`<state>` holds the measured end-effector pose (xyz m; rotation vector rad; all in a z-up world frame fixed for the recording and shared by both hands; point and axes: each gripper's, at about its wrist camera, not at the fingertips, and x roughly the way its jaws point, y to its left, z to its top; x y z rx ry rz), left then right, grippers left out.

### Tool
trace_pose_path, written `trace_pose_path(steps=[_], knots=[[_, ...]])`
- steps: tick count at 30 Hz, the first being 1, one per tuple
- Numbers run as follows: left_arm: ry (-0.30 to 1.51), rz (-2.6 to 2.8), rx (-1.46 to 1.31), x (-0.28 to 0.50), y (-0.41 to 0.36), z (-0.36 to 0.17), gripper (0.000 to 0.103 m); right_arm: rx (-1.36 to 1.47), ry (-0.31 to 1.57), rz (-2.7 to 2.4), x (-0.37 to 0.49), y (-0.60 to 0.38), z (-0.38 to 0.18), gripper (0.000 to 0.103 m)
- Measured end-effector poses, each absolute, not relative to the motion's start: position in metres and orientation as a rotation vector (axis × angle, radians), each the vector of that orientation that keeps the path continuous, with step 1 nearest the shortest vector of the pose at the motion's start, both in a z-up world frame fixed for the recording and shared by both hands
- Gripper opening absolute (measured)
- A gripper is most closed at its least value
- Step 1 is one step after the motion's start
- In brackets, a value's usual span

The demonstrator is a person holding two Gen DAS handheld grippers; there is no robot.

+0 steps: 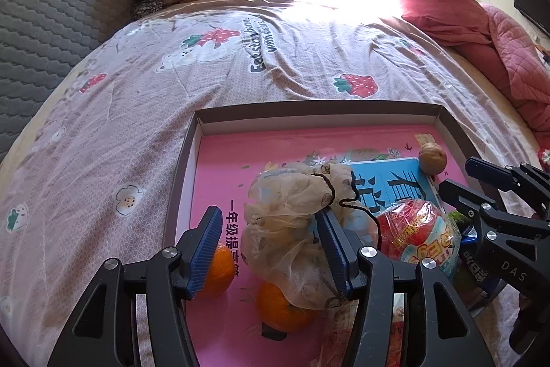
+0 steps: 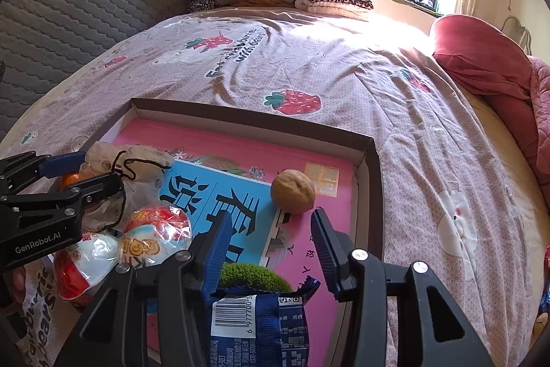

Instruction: Organize objects

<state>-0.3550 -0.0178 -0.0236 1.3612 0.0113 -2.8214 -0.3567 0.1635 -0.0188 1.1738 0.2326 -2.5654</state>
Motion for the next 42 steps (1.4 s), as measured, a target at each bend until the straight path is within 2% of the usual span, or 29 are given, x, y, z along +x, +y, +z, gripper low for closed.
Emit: trace_pose_path(steps=[4, 11, 15, 28, 42], knots=[[0.025, -2.842, 1.336, -0.347, -0.016, -0.013, 0.065, 1.159, 0.202, -2.570, -0.352, 0.165, -0.011, 0.048], [0.028, -2.867, 1.286, -0.331, -0.010, 0.003, 0.068, 1.126, 0.140, -2.582, -0.343, 0.170, 0.007, 0.053], [0.010, -2.880, 1.244, -0.320, -0.007, 0.014, 0.074, 1.101, 0.123, -2.592, -0.335, 0.172, 0.019, 0.055], [-0.017, -2.859, 1.185, -0.287, -0.005, 0.040, 0.075, 0.996, 0.065, -2.618, -0.300, 0.179, 0.061, 0.065], [-0.013, -2.873, 1.087, -0.245, -0.007, 0.074, 0.075, 0.896, 0.048, -2.643, -0.255, 0.185, 0.094, 0.067]])
